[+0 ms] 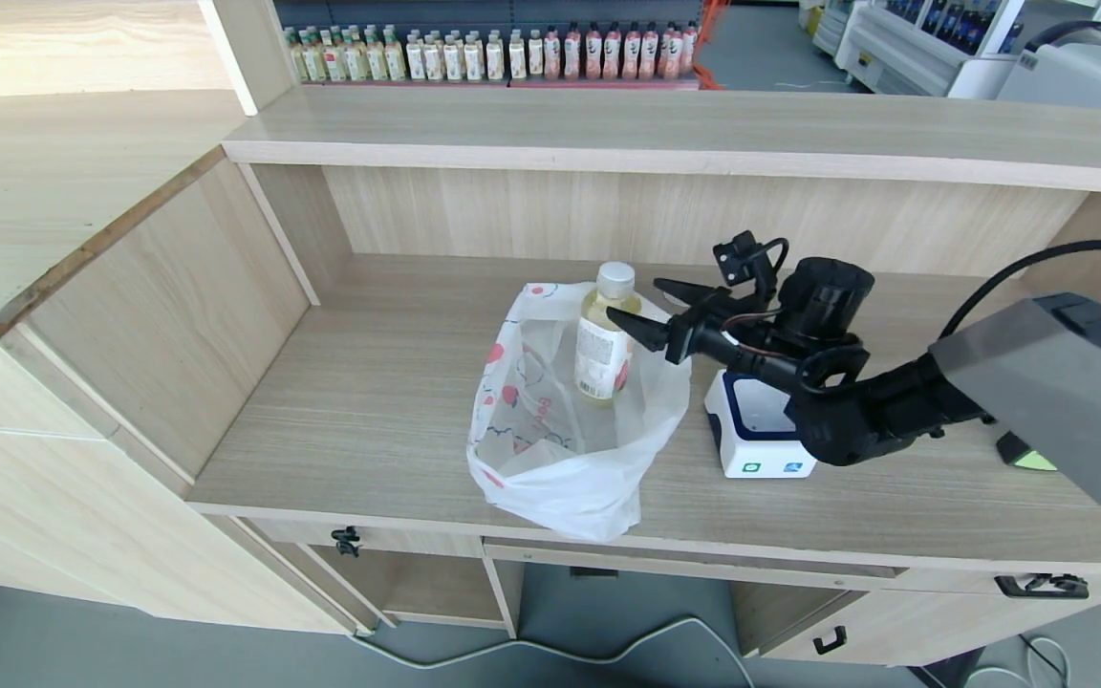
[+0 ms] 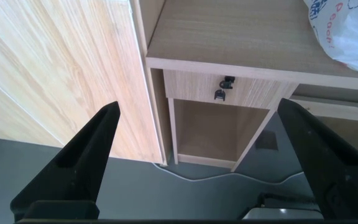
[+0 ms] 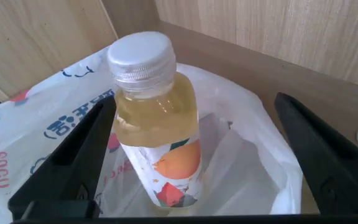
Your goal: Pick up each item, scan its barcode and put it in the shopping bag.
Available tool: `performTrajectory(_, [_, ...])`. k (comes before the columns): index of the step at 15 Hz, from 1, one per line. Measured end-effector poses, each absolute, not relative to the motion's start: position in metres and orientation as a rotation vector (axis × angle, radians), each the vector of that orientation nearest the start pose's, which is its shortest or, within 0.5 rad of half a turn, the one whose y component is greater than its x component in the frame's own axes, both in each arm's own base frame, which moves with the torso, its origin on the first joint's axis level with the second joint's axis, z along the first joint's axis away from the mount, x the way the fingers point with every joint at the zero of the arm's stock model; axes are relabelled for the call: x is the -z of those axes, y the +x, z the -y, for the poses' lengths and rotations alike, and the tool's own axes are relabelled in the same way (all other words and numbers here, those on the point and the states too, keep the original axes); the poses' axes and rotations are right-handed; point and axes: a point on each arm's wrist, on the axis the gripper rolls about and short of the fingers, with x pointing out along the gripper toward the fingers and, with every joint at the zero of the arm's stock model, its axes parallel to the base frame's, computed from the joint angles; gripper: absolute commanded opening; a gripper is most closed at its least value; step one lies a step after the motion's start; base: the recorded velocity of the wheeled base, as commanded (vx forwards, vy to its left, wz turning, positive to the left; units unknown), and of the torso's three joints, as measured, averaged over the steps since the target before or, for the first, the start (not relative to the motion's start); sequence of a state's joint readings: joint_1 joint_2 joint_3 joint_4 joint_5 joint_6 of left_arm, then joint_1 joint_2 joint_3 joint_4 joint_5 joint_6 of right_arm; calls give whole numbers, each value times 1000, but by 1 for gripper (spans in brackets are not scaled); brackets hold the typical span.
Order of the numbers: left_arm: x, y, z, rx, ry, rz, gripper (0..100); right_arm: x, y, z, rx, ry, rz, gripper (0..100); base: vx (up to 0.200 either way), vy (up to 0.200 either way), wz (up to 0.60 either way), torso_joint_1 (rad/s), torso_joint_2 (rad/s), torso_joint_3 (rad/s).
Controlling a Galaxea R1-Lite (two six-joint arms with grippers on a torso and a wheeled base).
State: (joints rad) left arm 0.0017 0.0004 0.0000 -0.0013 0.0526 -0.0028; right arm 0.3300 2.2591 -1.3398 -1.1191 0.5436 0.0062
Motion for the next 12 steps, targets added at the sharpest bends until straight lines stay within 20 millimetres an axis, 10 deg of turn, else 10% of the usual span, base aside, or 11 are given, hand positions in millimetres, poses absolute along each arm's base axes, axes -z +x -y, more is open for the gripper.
performTrajectory(12, [-76, -23, -1, -54, -3, 1, 100, -215, 242, -9, -427, -6, -69, 100, 0, 0, 0, 0, 0, 0])
